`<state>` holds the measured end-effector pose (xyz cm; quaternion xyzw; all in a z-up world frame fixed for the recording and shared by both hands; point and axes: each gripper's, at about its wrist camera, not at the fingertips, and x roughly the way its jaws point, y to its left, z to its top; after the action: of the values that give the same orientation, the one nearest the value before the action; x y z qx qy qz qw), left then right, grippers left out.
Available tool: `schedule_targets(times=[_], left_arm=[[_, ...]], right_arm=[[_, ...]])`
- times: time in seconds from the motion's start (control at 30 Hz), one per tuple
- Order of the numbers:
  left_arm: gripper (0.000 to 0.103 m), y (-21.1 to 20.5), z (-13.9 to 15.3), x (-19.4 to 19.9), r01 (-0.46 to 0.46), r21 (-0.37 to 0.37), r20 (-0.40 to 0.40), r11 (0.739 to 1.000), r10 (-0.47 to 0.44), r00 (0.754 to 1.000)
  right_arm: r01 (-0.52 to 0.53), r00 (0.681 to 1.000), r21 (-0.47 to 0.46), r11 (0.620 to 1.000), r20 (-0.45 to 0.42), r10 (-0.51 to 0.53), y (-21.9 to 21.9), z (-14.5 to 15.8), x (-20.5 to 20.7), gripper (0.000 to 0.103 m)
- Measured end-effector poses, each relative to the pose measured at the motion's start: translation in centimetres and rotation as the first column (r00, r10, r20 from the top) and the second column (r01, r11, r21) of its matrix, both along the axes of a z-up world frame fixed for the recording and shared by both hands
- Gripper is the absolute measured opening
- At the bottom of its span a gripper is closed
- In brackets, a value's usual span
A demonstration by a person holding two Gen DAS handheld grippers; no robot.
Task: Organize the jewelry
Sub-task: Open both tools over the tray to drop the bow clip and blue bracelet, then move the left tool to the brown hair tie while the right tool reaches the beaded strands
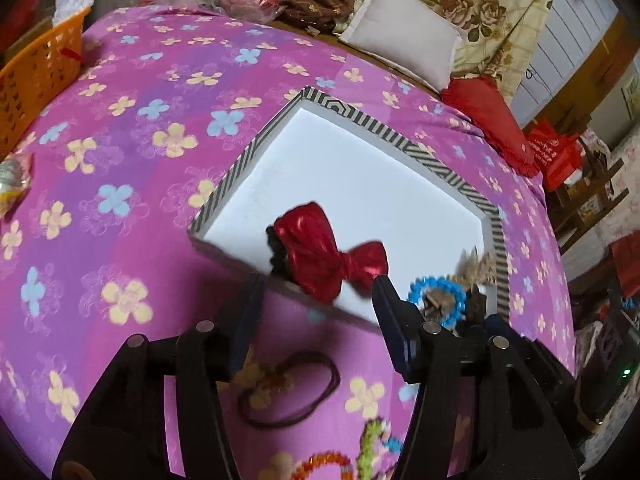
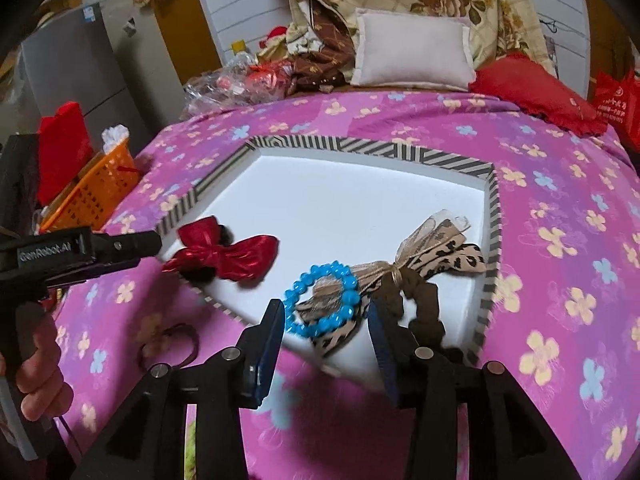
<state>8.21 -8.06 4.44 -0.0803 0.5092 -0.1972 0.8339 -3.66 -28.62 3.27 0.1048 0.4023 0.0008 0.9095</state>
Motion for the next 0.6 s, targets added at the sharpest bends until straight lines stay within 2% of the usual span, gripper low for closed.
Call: schedule_targets(times=[0.43, 0.5, 0.57, 0.6], left_arm=[[0.056, 1.5, 1.5, -8.6, 0.020, 0.120, 0.082, 0.993, -0.030, 0.996], [0.056, 1.7, 1.5, -9.9, 0.012, 0.147, 0.110, 0.989, -0.028, 0.994], [0.056, 2.0, 1.5, -11.0, 0.007, 0.153, 0.122, 0.988, -0.025, 0.992], [0.056, 2.2, 1.4, -11.5, 0.004, 0.151, 0.122, 0.989, -0.023, 0.992]], right_arm=[[-0.044, 0.999, -0.002, 0.999, 0.003, 0.044, 3.1, 1.1, -7.3, 0.044], [-0.047, 0.999, -0.006, 0.999, 0.003, 0.047, 3.4, 0.9, -8.1, 0.046], [-0.046, 0.999, -0.006, 0.999, 0.006, 0.046, 3.9, 0.8, -9.1, 0.057], [-0.046, 0.999, -0.005, 0.999, 0.008, 0.046, 4.0, 0.8, -9.5, 0.059]])
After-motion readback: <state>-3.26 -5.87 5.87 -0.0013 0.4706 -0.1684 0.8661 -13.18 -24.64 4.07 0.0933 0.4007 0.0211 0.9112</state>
